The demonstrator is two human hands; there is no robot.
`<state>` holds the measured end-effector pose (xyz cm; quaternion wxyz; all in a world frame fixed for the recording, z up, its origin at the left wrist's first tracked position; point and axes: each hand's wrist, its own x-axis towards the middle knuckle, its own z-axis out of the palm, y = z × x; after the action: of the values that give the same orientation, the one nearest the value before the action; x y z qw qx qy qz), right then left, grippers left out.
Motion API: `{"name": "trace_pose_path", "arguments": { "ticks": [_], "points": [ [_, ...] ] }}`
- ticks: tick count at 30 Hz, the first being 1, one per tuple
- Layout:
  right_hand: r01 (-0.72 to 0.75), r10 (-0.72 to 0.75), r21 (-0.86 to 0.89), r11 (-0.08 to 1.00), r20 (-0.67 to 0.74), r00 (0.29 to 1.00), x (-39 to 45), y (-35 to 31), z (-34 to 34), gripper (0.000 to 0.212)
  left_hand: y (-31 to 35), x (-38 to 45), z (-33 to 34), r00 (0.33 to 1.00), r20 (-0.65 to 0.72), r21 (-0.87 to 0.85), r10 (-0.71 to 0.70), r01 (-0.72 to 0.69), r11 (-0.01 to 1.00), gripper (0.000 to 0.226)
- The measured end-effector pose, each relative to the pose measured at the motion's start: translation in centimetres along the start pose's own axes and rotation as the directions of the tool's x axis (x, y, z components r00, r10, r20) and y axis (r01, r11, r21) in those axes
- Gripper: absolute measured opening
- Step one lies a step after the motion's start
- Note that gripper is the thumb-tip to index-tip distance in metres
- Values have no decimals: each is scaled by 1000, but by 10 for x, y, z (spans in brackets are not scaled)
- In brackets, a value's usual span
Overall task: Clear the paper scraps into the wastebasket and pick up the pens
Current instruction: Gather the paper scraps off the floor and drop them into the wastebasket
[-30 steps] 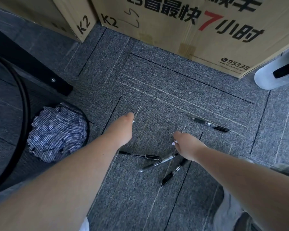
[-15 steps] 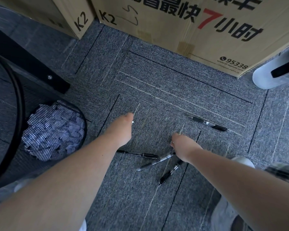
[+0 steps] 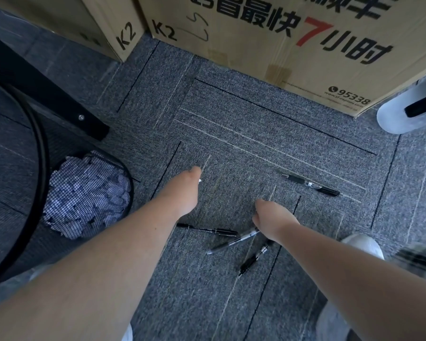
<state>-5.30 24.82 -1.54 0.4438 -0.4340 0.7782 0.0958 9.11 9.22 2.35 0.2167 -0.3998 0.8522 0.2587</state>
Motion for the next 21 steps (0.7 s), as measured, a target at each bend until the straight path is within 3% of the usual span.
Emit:
{"name": "trace_pose_path", "arguments": {
  "ticks": [4,10,21],
  "points": [
    [6,-5,52,999,-29,1000,-6,4,-11,10,-1,1,-5,1000,-1,0,5,-5,1000,26],
    [21,-9,94,995,-132,991,-12,0,-69,18,4,-4,-38,1000,-24,10,12,-11,1000,22],
    [215,-213,-18,976,-227,950,-55,-91,-165,31,11,-49,-152,981,-189,36,49,-43,998,20]
  ]
}}
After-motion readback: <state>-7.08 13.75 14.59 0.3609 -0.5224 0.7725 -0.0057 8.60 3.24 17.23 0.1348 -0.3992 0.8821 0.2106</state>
